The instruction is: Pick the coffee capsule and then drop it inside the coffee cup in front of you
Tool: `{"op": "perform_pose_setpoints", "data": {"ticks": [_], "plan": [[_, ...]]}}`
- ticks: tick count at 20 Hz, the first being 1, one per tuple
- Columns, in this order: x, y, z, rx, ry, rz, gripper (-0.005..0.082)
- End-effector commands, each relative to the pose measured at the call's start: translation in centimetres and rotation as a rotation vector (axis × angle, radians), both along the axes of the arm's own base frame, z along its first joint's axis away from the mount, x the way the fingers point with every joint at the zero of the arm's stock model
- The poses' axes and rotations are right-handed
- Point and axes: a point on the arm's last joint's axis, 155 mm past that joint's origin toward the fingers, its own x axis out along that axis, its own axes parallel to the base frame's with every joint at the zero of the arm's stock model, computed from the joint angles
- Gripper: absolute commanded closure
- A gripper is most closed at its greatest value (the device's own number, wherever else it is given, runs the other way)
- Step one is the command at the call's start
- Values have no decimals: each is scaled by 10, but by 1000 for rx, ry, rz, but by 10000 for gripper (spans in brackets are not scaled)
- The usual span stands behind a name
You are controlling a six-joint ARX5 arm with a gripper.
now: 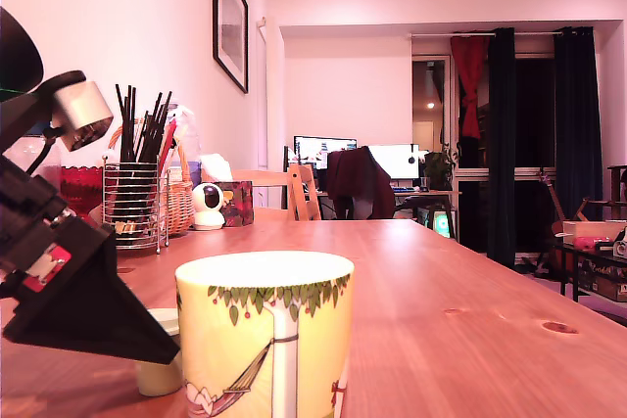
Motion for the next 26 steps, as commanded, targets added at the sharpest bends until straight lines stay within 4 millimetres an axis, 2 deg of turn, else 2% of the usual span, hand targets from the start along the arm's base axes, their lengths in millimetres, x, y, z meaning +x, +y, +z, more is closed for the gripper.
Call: {"op": "perform_pose_setpoints", "data": {"ticks": [1,3,15,19,26], "plan": [[0,-2,-1,4,3,-9,444],[1,-2,-1,4,2,-8,482],[6,-4,4,-11,-30,-9,484],[6,-5,5,-13,-34,-10,572],[8,-4,5,-9,-37,-5,608]]}}
